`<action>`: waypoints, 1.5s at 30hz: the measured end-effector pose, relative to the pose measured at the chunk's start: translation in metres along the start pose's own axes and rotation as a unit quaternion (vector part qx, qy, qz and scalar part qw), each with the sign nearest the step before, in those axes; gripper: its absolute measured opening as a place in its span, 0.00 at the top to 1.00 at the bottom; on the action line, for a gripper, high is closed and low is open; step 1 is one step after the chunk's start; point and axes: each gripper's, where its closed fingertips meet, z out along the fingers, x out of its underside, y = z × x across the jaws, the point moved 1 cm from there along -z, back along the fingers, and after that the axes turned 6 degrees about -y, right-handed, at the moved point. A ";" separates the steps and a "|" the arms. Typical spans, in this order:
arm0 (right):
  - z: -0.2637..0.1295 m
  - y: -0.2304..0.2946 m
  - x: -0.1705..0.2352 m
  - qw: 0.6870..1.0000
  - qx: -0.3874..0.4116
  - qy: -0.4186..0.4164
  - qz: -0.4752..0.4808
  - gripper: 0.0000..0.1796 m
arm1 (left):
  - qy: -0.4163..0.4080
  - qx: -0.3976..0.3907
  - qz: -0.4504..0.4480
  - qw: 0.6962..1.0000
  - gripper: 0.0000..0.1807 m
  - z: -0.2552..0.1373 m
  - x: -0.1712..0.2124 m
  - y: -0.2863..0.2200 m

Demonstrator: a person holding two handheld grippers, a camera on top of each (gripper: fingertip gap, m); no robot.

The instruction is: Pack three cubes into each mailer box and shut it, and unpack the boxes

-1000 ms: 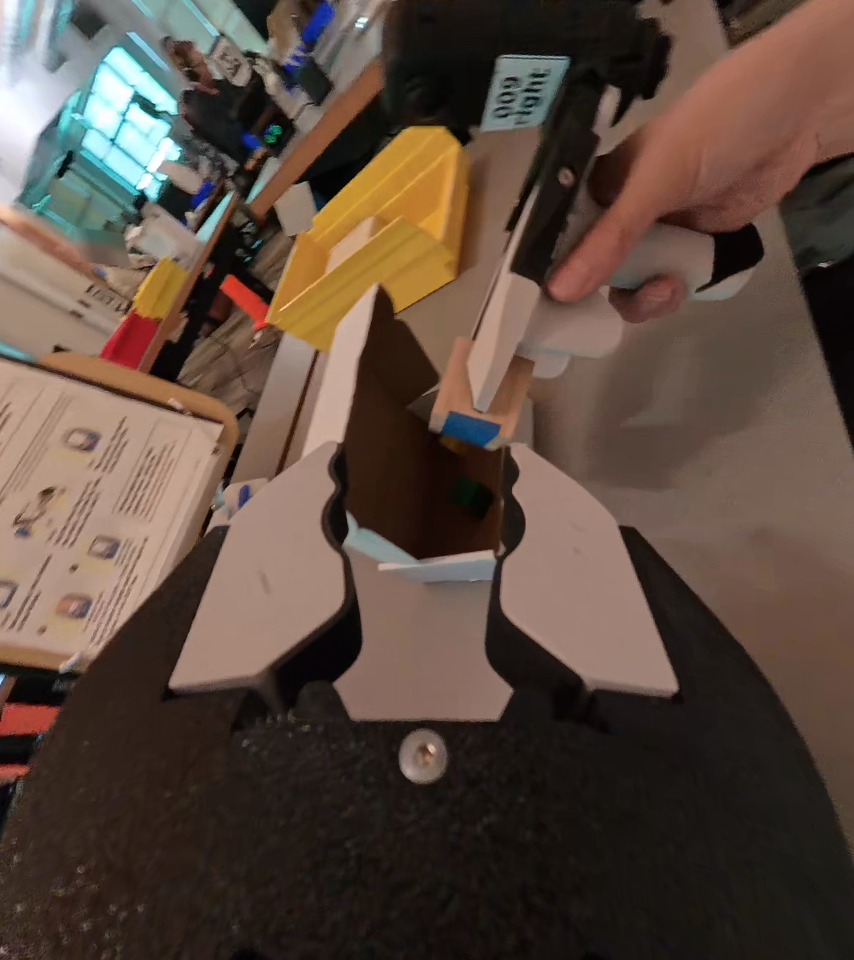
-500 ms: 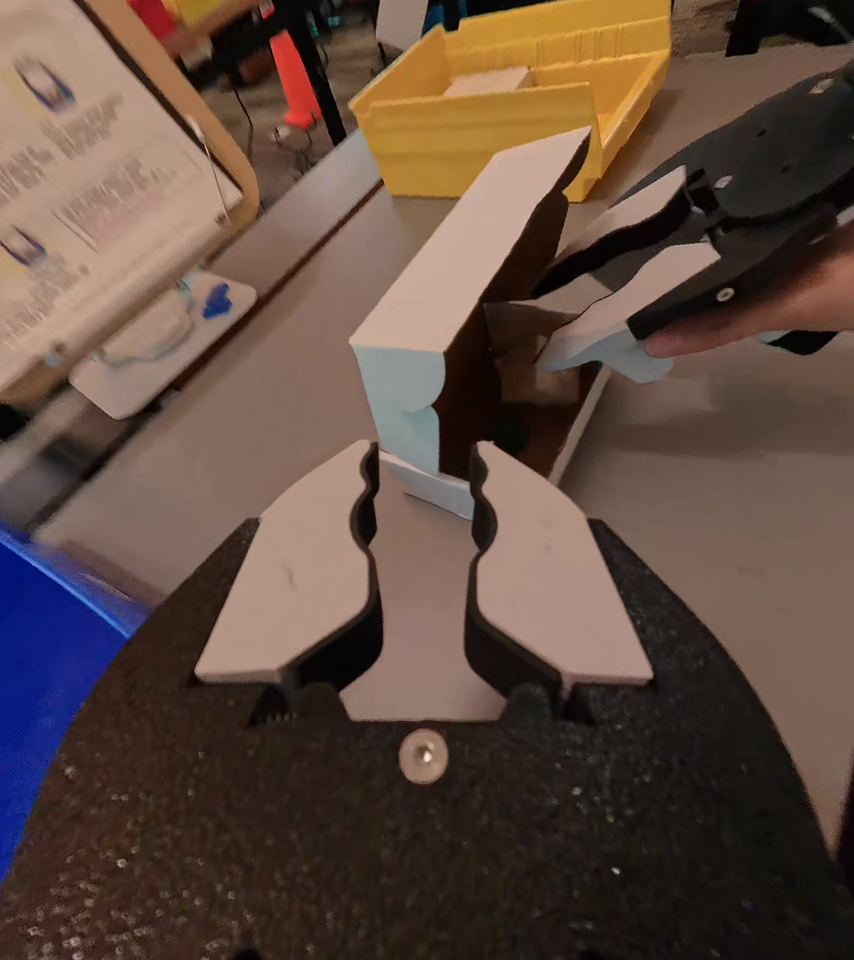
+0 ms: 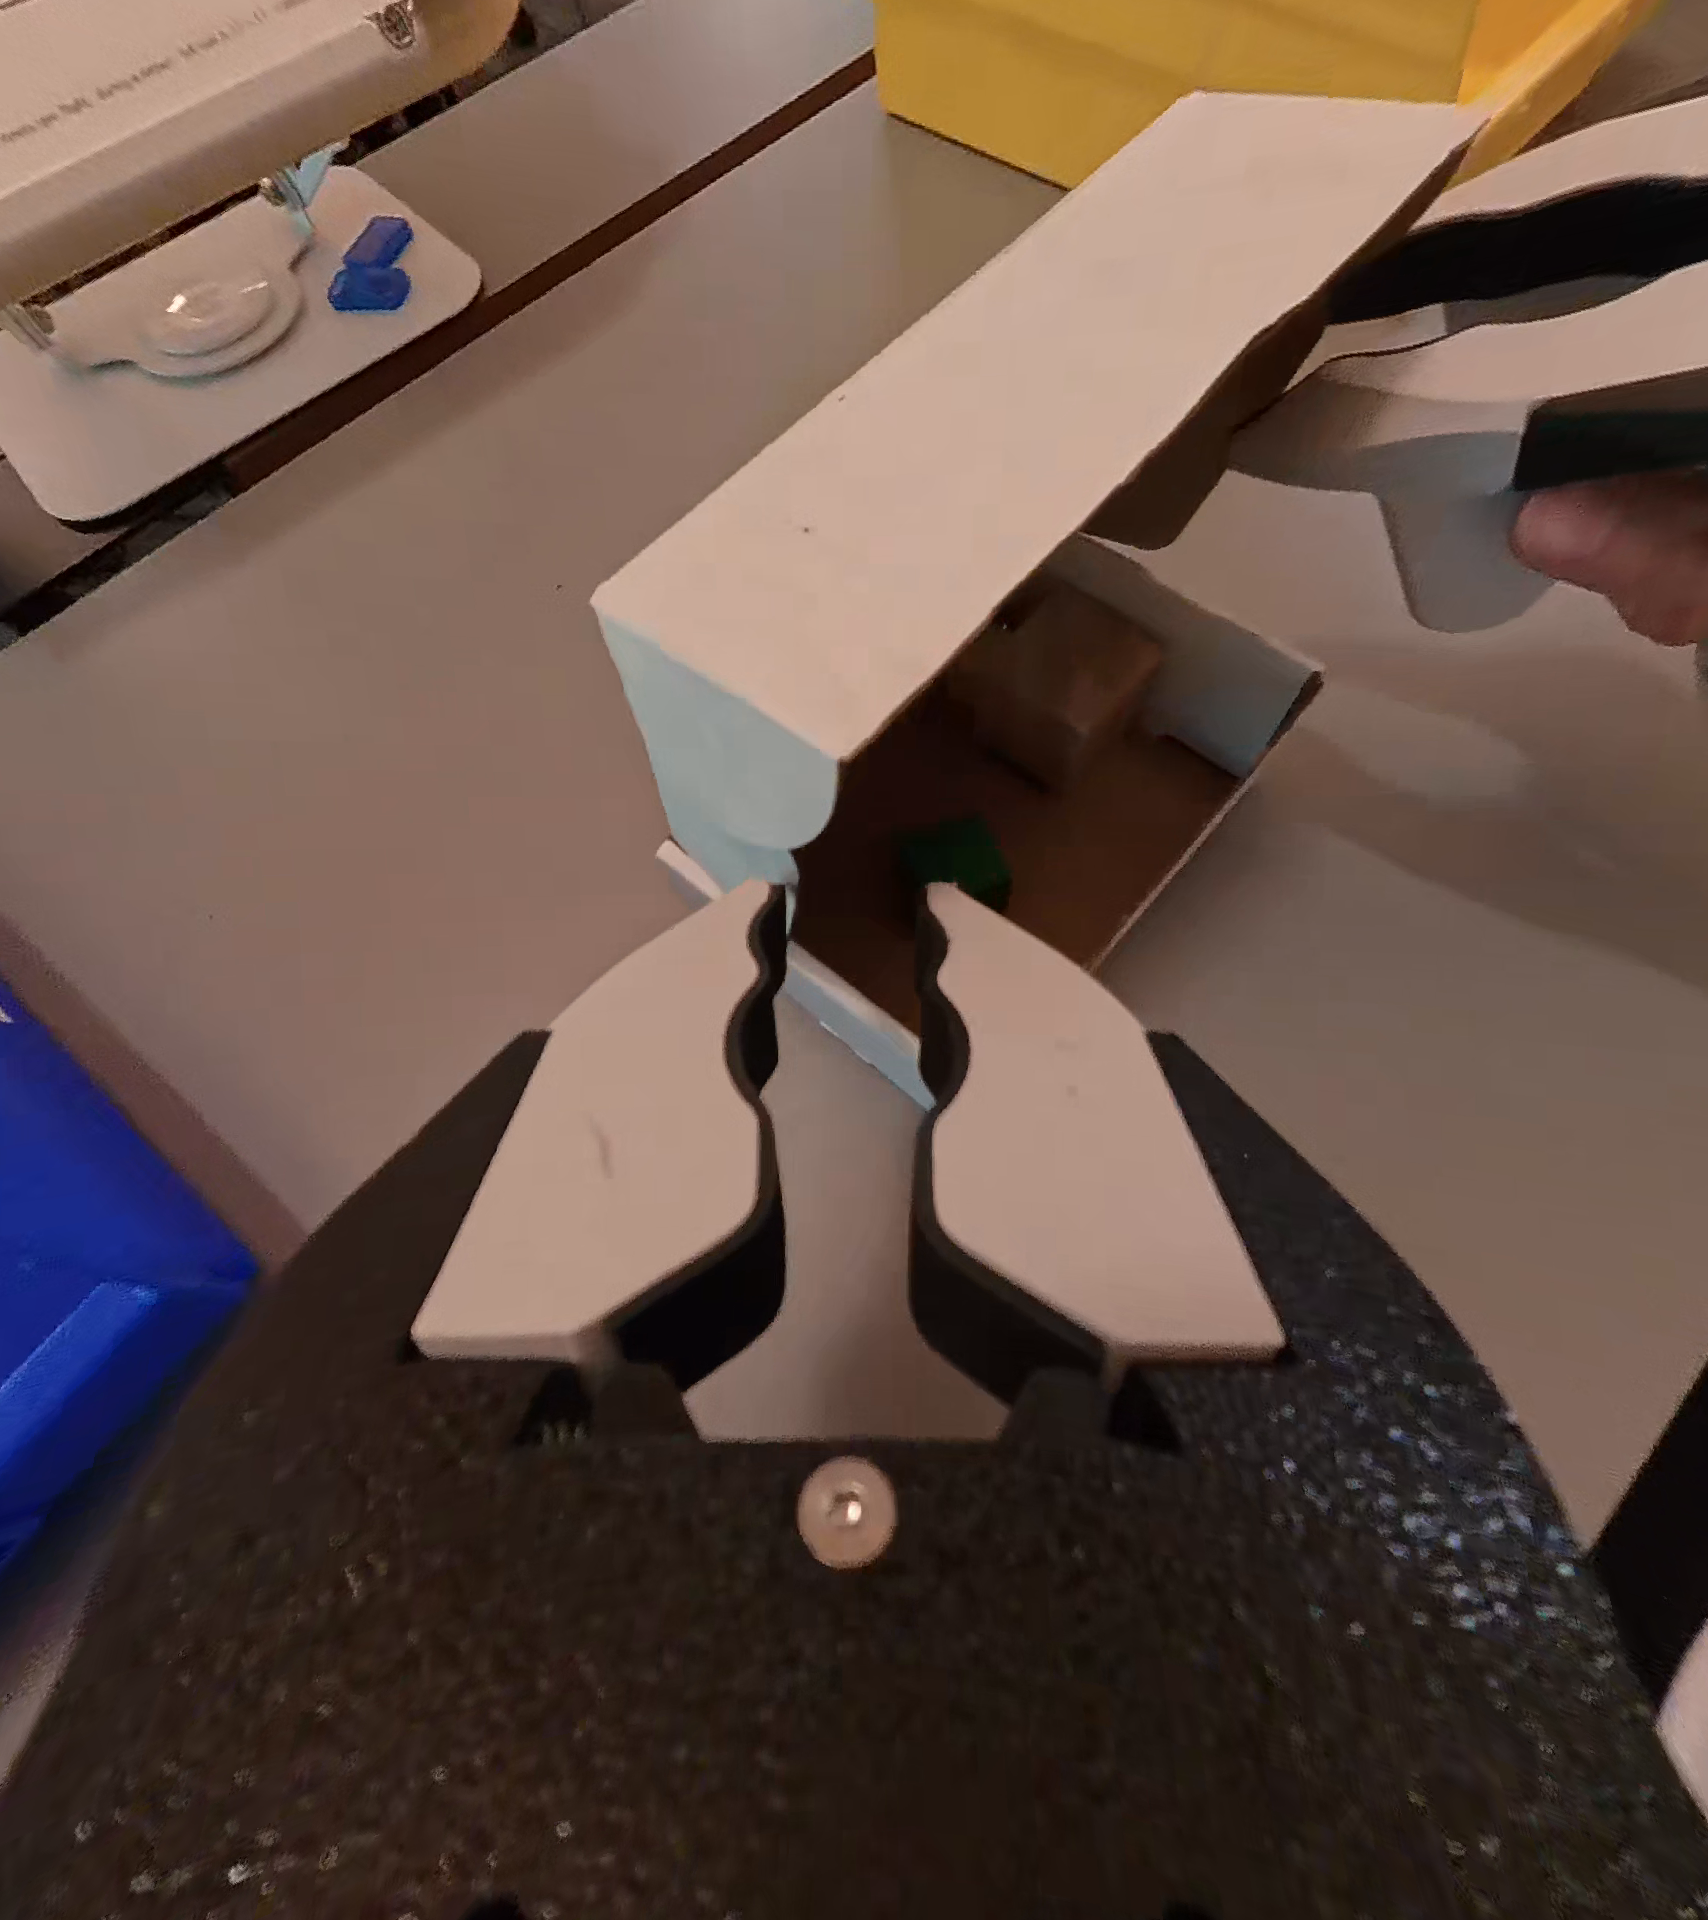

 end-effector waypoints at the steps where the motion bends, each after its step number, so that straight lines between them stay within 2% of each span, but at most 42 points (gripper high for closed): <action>1: 0.002 0.002 -0.001 1.000 -0.007 0.000 -0.003 0.79 | -0.002 -0.004 0.002 1.000 0.88 0.003 0.000 -0.002; 4: 0.004 0.007 -0.010 0.999 -0.014 -0.027 -0.020 0.98 | -0.013 -0.036 0.012 0.999 0.88 0.010 -0.003 -0.001; 8: 0.004 0.005 -0.010 0.999 0.000 -0.039 -0.025 0.99 | -0.032 -0.094 0.034 0.995 0.94 0.013 -0.007 0.010; 13: 0.003 0.004 -0.009 0.999 0.005 -0.046 -0.018 0.99 | -0.072 -0.144 0.032 0.986 0.93 0.015 -0.014 0.020; 15: 0.003 0.005 -0.009 0.999 0.009 -0.047 -0.022 0.99 | -0.084 -0.161 0.039 0.983 0.97 0.015 -0.015 0.024; 26: 0.009 0.019 -0.010 0.995 0.044 -0.083 -0.020 0.97 | -0.117 -0.187 0.038 0.975 0.97 0.021 -0.019 0.014; 33: -0.002 0.016 0.007 0.997 0.025 -0.070 -0.024 0.98 | -0.120 -0.151 -0.029 0.981 0.98 0.021 -0.003 0.010; 41: -0.008 0.019 0.028 0.996 0.037 -0.055 -0.067 0.98 | -0.128 -0.165 -0.037 0.977 0.99 0.017 0.021 -0.007; 45: -0.008 0.020 0.032 0.996 0.033 -0.056 -0.060 0.98 | -0.132 -0.161 -0.052 0.977 0.99 0.018 0.022 -0.012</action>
